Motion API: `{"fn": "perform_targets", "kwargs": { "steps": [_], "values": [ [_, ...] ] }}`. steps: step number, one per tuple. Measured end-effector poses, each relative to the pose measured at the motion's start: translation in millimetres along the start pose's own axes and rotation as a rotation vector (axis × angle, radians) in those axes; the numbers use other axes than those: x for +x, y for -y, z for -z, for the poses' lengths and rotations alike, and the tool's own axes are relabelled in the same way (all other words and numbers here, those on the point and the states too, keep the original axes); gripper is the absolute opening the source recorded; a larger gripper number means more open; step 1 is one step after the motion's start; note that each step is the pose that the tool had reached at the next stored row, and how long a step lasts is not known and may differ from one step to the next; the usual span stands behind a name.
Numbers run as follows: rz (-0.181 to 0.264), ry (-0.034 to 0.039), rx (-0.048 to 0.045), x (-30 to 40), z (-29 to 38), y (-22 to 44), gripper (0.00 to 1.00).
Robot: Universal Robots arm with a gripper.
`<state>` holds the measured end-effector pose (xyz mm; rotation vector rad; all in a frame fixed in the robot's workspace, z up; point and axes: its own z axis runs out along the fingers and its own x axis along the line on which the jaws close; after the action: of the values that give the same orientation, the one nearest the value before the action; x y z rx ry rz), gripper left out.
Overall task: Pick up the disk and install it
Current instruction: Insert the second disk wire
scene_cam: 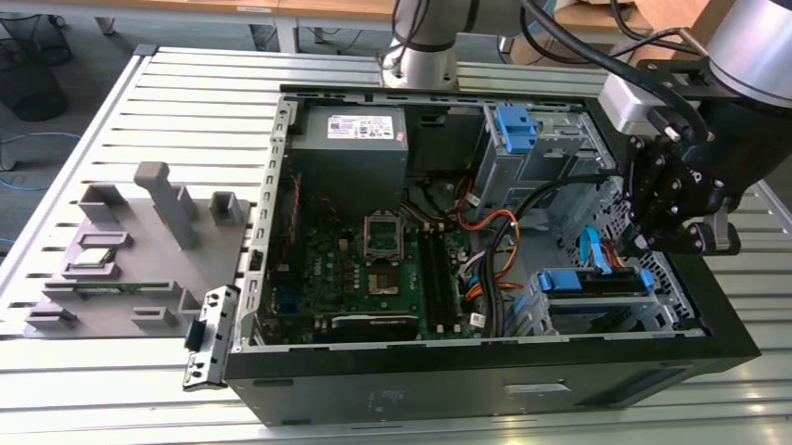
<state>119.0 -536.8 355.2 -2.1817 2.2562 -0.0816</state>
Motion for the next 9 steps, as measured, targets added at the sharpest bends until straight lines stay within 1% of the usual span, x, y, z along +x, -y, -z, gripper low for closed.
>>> {"fn": "perform_targets", "kwargs": {
  "steps": [4, 9],
  "values": [
    [-0.006, -0.0005, -0.0011, 0.7, -0.3, 4.8, 0.11],
    [-0.011, -0.0005, -0.0016, 4.5, -3.1, 6.1, 0.11]
  ]
}}
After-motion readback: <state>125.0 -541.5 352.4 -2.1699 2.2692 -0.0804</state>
